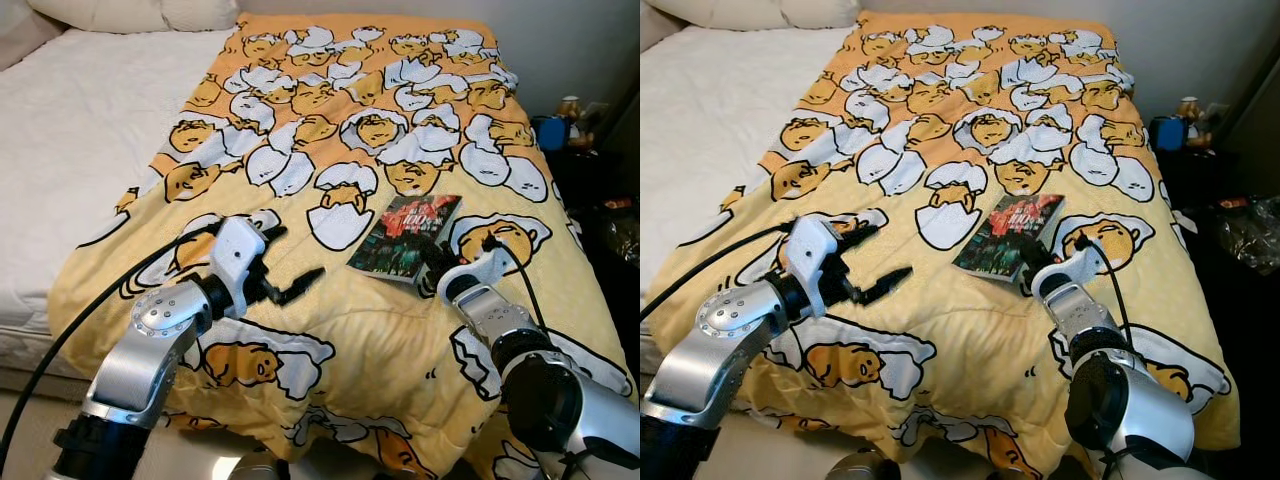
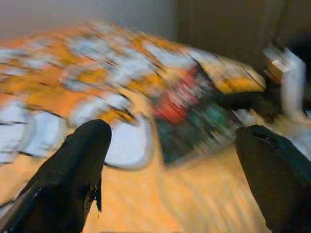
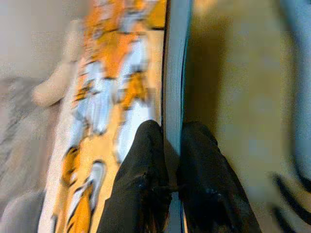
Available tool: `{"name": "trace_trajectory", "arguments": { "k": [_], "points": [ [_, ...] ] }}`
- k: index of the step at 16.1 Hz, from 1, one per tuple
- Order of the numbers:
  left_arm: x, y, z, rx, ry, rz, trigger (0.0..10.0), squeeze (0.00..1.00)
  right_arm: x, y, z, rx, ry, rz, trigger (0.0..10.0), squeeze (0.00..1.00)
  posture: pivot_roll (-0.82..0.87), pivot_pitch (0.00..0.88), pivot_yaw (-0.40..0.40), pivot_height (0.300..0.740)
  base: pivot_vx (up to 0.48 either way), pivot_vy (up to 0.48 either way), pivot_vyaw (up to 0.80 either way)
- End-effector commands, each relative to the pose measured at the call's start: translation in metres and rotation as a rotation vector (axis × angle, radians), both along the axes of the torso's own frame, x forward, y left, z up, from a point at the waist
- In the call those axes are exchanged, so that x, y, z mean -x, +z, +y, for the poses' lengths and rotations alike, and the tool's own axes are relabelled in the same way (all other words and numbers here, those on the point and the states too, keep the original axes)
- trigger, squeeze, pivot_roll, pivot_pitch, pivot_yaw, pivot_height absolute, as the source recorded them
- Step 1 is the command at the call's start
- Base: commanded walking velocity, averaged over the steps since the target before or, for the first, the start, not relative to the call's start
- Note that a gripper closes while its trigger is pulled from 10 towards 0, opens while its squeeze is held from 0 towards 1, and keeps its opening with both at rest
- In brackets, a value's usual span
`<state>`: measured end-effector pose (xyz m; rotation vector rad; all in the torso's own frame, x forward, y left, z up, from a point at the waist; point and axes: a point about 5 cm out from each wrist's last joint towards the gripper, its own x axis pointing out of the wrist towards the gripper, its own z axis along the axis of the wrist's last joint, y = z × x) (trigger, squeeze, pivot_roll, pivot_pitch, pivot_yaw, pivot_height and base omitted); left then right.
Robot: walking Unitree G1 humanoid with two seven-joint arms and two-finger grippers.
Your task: Clean up the room
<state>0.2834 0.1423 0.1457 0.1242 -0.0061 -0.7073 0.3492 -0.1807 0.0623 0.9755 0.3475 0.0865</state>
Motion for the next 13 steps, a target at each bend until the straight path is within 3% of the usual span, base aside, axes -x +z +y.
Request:
{"name": "trace_trajectory", "arguments": {
  "k": [1, 3, 5, 9, 11, 12, 13],
  "points": [
    [-0.005, 0.006, 0.009, 0.030, 0.069, -0.039, 10.0, 0.00, -0.015, 0.028, -0.001, 0.023, 0.031, -0.150, 0.0, 0.00, 0.07, 0.000, 0.033, 0.740, 0.000, 0.000, 0.00],
    [-0.016, 0.013, 0.017, 0.127, 0.184, -0.082, 10.0, 0.00, -0.019, 0.047, 0.000, 0.026, 0.118, -0.296, 0.0, 0.00, 0.06, 0.000, 0.038, 0.740, 0.000, 0.000, 0.00],
    [-0.020, 0.019, 0.022, 0.194, 0.197, -0.091, 10.0, 0.00, -0.020, 0.062, 0.004, 0.058, 0.233, -0.408, 0.0, 0.00, 0.05, 0.000, 0.037, 0.740, 0.000, 0.000, 0.00],
    [-0.030, 0.030, 0.031, 0.194, 0.198, -0.155, 10.0, 0.00, -0.015, 0.091, 0.010, 0.055, 0.453, -0.588, 0.0, 0.00, 0.05, 0.000, 0.026, 0.740, 0.000, 0.000, 0.00],
    [-0.029, 0.041, 0.036, 0.271, 0.020, -0.038, 10.0, 0.00, -0.004, 0.108, 0.014, 0.019, 0.612, -0.697, 0.0, 0.00, 0.05, 0.000, 0.028, 0.740, 0.000, 0.000, 0.00],
    [-0.029, 0.041, 0.036, 0.271, 0.020, -0.038, 10.0, 0.00, -0.004, 0.108, 0.014, 0.019, 0.612, -0.697, 0.0, 0.00, 0.05, 0.000, 0.028, 0.740, 0.000, 0.000, 0.00],
    [-0.027, 0.048, 0.039, 0.370, -0.072, 0.031, 10.0, 0.00, 0.004, 0.116, 0.015, -0.012, 0.698, -0.754, 0.0, 0.00, 0.05, 0.000, 0.029, 0.740, 0.000, 0.000, 0.00]
  ]
}}
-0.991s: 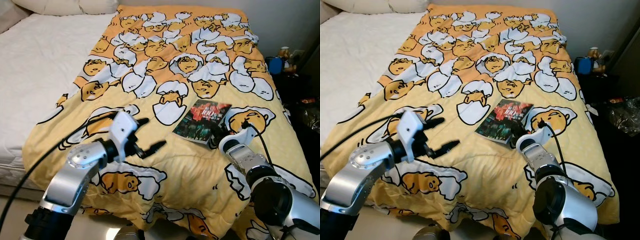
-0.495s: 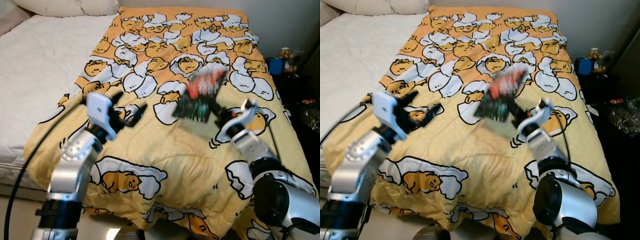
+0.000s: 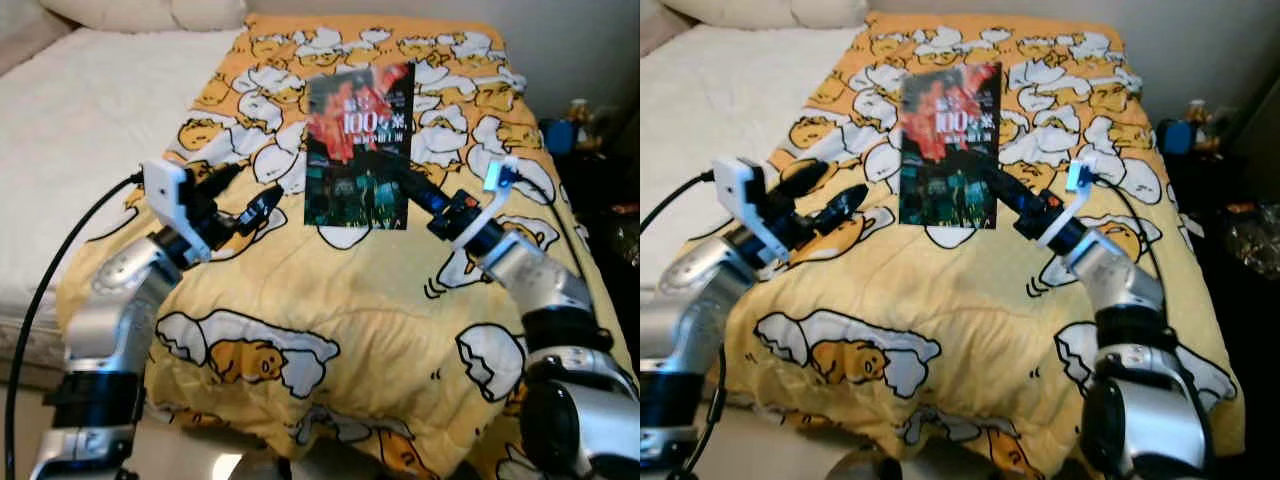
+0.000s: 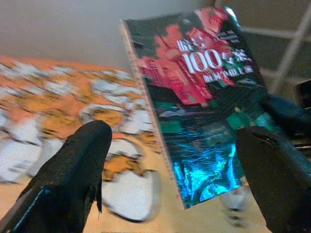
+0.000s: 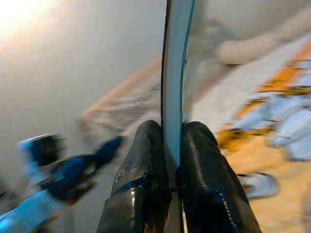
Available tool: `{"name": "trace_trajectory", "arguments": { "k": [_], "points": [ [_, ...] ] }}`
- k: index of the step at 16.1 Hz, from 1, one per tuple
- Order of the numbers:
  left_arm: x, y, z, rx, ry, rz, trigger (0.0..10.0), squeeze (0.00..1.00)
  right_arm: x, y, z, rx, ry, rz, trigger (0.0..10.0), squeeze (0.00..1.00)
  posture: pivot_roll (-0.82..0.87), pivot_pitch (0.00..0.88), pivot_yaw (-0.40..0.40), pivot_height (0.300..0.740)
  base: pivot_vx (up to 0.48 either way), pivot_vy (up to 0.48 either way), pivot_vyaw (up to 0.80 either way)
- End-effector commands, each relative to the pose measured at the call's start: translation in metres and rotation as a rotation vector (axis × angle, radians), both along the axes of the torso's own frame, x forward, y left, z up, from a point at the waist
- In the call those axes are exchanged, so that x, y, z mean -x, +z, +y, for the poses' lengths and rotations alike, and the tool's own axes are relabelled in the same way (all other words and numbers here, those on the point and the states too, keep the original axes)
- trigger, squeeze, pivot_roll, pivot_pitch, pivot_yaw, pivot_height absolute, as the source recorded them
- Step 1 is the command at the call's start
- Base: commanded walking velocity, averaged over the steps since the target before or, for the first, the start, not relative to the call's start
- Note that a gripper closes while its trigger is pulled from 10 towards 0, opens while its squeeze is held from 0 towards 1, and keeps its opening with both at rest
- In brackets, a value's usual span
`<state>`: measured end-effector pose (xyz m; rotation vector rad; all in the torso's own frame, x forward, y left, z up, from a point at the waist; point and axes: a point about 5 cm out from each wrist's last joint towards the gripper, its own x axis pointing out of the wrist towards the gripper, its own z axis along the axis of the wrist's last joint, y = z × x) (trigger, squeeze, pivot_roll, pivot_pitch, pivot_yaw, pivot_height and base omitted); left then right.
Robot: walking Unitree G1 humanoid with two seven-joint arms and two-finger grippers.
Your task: Clean up the room
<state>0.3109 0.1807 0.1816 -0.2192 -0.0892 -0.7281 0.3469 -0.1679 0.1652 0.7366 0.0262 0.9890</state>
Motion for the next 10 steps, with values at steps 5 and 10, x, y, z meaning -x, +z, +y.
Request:
{"name": "trace_trajectory", "arguments": {
  "k": [5, 10],
  "points": [
    [0.008, 0.024, -0.010, 0.305, -0.410, 0.176, 5.8, 0.00, 0.036, 0.030, 0.018, -0.046, 0.385, -0.134, 0.0, 0.00, 0.06, 0.000, 0.034, 0.740, 0.000, 0.000, 0.00],
    [0.017, 0.008, -0.032, 0.262, -0.502, 0.247, 0.0, 0.00, 0.043, 0.037, 0.022, -0.084, 0.414, -0.135, 0.0, 0.00, 0.05, 0.000, 0.043, 0.740, 0.000, 0.000, 0.00]
  ]
}}
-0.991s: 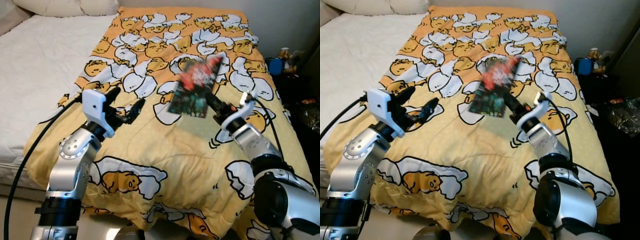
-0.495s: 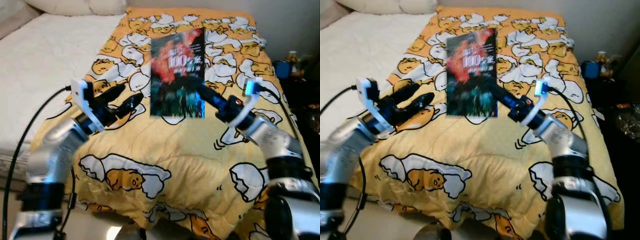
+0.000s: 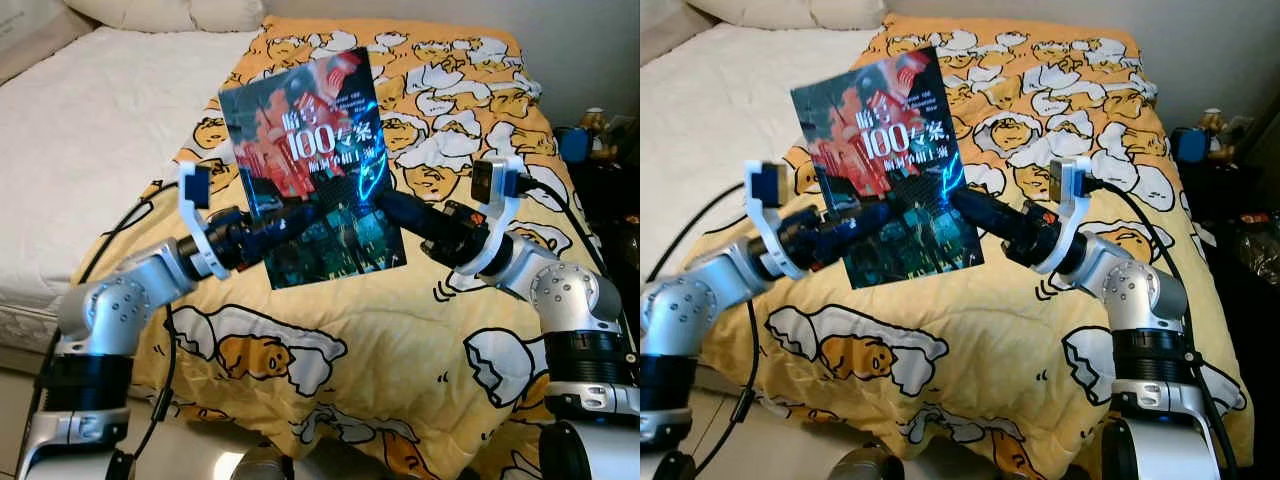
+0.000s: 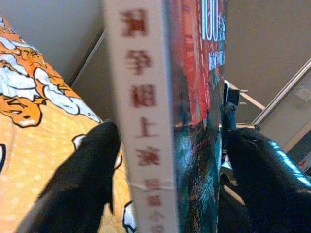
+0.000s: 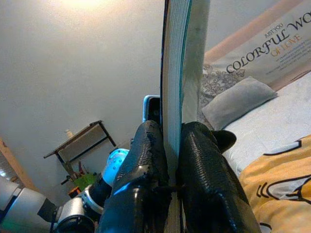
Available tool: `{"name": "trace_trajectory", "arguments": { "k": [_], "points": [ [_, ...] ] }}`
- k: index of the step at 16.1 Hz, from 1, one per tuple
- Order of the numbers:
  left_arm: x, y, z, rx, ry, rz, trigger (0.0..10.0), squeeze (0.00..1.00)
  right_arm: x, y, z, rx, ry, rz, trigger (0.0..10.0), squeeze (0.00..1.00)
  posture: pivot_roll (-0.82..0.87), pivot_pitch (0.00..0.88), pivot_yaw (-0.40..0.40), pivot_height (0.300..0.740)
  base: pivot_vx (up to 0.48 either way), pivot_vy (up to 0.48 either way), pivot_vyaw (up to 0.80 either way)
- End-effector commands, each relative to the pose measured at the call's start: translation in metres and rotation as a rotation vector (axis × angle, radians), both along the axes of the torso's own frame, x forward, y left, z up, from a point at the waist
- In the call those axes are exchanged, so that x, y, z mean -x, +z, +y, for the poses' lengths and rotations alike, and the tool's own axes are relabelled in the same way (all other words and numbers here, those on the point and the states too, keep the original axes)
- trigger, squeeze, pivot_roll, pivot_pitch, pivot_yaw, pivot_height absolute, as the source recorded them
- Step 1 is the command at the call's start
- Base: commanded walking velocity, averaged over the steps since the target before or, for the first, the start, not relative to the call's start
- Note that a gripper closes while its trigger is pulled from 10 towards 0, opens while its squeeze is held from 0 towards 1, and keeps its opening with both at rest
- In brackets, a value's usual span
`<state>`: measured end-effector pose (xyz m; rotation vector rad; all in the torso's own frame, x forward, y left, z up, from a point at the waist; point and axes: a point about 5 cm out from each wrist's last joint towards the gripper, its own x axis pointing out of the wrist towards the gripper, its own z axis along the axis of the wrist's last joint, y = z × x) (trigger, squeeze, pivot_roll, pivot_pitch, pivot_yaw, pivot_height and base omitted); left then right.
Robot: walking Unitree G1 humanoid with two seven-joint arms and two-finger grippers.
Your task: Clean up the room
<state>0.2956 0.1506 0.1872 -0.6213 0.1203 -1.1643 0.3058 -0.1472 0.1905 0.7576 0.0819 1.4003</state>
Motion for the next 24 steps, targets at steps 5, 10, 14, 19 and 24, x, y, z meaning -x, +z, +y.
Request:
{"name": "trace_trajectory", "arguments": {
  "k": [5, 10, 14, 19, 24],
  "points": [
    [0.010, 0.005, 0.003, 0.059, 0.004, -0.022, 0.0, 0.00, 0.003, 0.010, 0.000, -0.040, 0.015, -0.031, 0.0, 0.00, 0.06, 0.000, 0.034, 0.740, 0.000, 0.000, 0.00],
    [0.013, 0.004, 0.005, 0.060, 0.024, -0.030, 0.0, 0.00, 0.003, 0.010, -0.001, -0.036, 0.021, -0.023, 0.0, 0.00, 0.06, 0.000, 0.031, 0.740, 0.000, 0.000, 0.00],
    [0.013, 0.003, 0.002, 0.051, 0.019, -0.040, 0.0, 0.00, 0.002, 0.008, 0.000, -0.012, 0.010, -0.013, 0.0, 0.00, 0.06, 0.000, 0.032, 0.740, 0.000, 0.000, 0.00],
    [0.012, 0.004, 0.000, 0.061, 0.017, -0.054, 0.0, 0.00, 0.001, 0.008, -0.001, -0.001, -0.012, -0.016, 10.0, 0.00, 0.05, 0.000, 0.040, 0.740, 0.000, 0.000, 0.00],
    [0.010, 0.005, 0.003, 0.046, 0.057, -0.058, 0.0, 0.00, -0.004, -0.004, 0.001, 0.028, -0.058, 0.099, 10.0, 1.00, 0.06, 0.000, 0.040, 0.740, 0.000, 0.000, 0.00]
  ]
}}
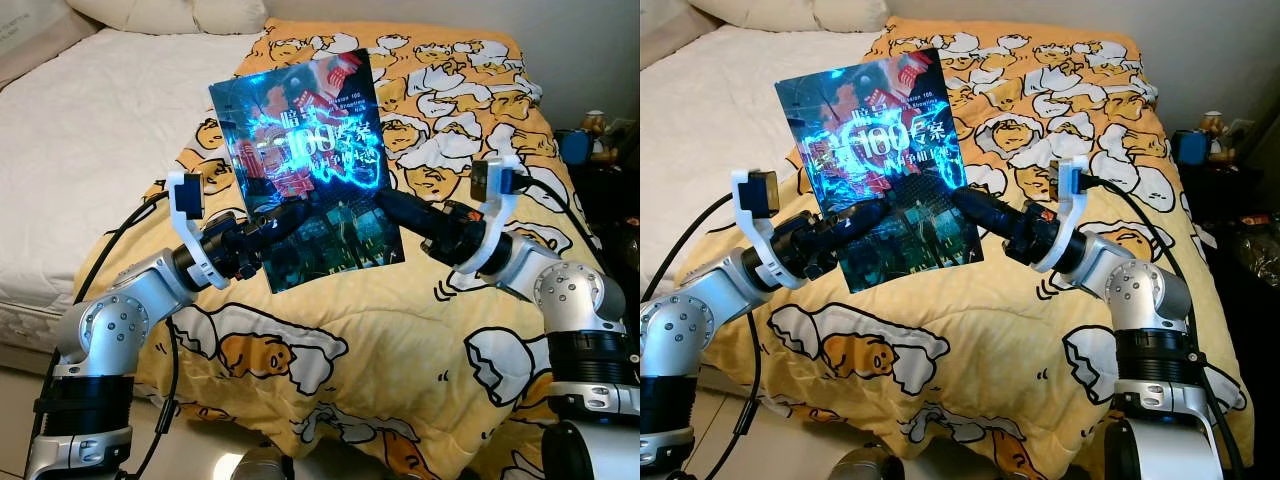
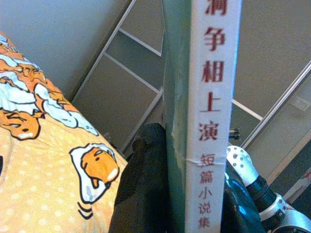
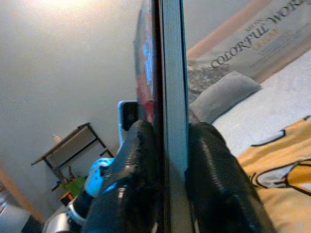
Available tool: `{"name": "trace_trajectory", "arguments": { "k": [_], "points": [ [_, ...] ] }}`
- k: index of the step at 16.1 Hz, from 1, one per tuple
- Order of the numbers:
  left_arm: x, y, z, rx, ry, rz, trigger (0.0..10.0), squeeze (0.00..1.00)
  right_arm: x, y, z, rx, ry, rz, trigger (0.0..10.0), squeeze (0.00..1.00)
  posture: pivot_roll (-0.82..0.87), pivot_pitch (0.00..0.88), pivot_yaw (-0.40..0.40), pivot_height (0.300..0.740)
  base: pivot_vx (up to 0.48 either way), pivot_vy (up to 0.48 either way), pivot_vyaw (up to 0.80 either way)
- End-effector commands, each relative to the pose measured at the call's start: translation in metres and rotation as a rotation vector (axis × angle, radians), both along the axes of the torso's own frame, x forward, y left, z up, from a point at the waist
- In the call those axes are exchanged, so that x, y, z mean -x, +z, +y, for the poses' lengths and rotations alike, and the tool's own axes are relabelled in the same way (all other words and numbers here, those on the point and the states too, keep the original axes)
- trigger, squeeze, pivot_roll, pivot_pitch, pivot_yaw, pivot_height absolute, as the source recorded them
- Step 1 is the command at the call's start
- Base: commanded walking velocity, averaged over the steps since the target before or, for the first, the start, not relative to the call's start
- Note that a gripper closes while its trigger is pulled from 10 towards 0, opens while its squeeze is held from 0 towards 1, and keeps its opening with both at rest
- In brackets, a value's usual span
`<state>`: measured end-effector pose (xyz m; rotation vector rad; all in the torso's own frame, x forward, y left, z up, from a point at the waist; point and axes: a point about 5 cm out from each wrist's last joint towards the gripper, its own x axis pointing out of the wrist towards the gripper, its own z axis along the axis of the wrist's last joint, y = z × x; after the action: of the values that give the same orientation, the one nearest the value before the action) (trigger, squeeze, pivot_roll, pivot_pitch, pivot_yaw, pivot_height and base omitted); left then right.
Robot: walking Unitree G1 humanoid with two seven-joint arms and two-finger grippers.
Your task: Clean up the room
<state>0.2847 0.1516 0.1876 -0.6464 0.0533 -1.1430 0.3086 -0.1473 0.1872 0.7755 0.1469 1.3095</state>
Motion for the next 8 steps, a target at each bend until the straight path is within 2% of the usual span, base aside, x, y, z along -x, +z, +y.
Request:
{"name": "trace_trajectory", "arguments": {
  "k": [1, 3, 5, 6, 7, 8],
  "points": [
    [0.000, 0.006, 0.003, -0.005, 0.027, -0.034, 0.0, 0.00, -0.001, -0.002, 0.000, -0.013, -0.015, 0.028, 10.0, 1.00, 0.06, 0.000, 0.040, 0.740, 0.000, 0.000, 0.00],
    [-0.001, 0.010, 0.009, -0.021, 0.061, -0.060, 0.0, 0.00, -0.005, -0.010, -0.016, -0.043, -0.156, 0.036, 10.0, 1.00, 0.05, 0.000, 0.041, 0.740, 0.000, 0.000, 0.00],
    [-0.002, 0.012, 0.013, -0.043, 0.100, -0.080, 0.0, 0.00, -0.011, -0.015, -0.027, -0.022, -0.301, 0.029, 10.0, 1.00, 0.05, 0.000, 0.043, 0.740, 0.000, 0.000, 0.00],
    [-0.009, 0.011, 0.021, -0.135, 0.207, -0.089, 0.0, 0.00, -0.017, -0.020, -0.039, 0.008, -0.477, 0.042, 10.0, 0.00, 0.04, 0.000, 0.046, 0.740, 0.000, 0.000, 0.00],
    [-0.019, -0.004, 0.027, -0.347, 0.361, -0.057, 0.0, 0.00, -0.025, -0.036, -0.055, 0.171, -0.769, 0.089, 10.0, 0.00, 0.02, 0.000, 0.049, 0.740, 0.000, 0.000, 0.00],
    [-0.020, -0.014, 0.024, -0.440, 0.404, -0.048, 0.0, 0.00, -0.024, -0.041, -0.054, 0.237, -0.836, 0.082, 10.0, 0.00, 0.01, 0.000, 0.052, 0.740, 0.000, 0.000, 0.00]
  ]
}}
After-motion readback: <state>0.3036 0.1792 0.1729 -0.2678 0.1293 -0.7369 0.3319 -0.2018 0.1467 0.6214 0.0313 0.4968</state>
